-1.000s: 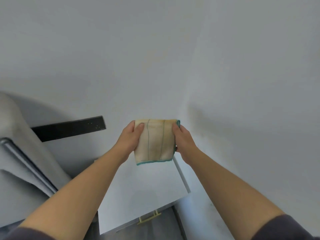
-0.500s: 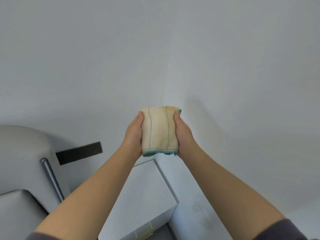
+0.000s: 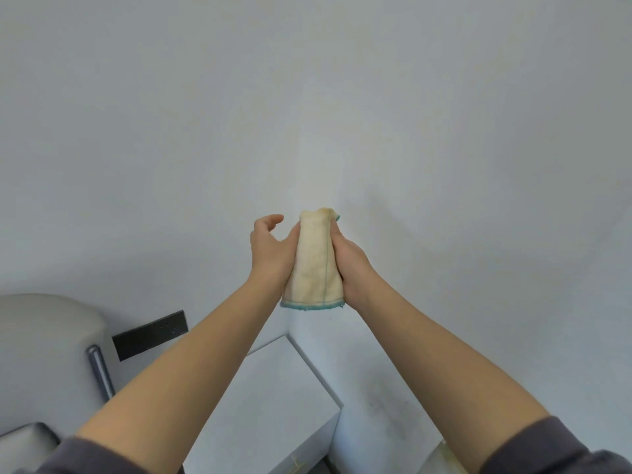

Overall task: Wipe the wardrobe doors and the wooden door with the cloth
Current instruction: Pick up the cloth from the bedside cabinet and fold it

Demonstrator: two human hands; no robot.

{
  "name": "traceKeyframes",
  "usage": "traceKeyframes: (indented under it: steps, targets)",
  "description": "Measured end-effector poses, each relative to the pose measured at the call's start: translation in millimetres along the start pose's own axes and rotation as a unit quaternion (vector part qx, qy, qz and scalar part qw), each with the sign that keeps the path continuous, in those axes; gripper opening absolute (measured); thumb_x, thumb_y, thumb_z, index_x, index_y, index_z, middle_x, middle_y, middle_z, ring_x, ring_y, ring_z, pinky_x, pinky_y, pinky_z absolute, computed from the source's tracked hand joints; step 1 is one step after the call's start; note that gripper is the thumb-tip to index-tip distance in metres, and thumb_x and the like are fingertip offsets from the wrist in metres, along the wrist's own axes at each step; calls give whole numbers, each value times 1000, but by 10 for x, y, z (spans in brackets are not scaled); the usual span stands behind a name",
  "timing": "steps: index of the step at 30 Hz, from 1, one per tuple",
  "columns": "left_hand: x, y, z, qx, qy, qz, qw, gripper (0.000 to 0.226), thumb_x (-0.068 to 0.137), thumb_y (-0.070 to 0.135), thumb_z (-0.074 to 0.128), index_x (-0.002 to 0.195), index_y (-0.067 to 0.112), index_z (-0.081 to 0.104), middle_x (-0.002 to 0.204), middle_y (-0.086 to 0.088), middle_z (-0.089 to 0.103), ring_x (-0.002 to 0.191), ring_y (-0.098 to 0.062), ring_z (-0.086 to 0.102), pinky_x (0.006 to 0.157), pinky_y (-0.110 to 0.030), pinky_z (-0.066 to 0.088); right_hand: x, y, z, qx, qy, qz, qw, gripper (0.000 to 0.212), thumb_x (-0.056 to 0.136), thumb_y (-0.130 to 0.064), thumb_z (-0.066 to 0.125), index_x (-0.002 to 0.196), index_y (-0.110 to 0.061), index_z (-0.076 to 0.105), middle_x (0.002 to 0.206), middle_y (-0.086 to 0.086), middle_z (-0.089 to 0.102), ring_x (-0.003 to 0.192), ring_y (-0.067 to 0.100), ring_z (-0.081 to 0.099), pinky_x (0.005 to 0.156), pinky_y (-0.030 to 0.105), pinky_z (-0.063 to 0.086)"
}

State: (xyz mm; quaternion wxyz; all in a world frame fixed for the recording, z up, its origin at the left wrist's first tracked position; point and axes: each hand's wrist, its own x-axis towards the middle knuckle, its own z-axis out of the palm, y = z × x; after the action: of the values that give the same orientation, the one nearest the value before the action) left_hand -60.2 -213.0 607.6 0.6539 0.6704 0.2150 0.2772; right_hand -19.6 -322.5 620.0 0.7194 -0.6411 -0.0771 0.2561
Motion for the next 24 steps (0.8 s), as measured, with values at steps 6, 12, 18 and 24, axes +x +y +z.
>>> traceKeyframes:
  steps: [6,12,18,24]
  targets:
    - [-157,274,39,97,-29,136,985,16,84,30,71,91,27,57,110,6,57,100,-4,52,83,-19,38,-277,-132,-211,-26,-8,-103,994,53,98,-57,41,115,-15,67,87,-3,73,82,14,70,72,30,54]
    - [-559,793,393,60,-168,164,970,21,93,26,54,84,12,67,82,3,71,72,-10,65,69,-27,48,-781,-456,-758,-96,108,-237,961,47,101,-47,41,112,-4,59,93,3,66,80,14,63,73,32,52]
    - [-1186,1070,1143,27,-285,173,942,37,94,43,55,90,8,68,81,4,72,72,-13,68,67,-28,53,-1340,-664,-1611,-132,197,-297,925,33,101,-42,46,89,-12,53,82,3,55,73,14,53,69,32,46]
    - [-1718,1139,2000,25,-327,151,933,28,84,38,71,91,11,68,82,0,75,78,-16,72,74,-31,59,-1838,-738,-2488,-149,243,-317,905,28,100,-38,49,83,-16,50,74,-3,52,66,9,50,60,22,44]
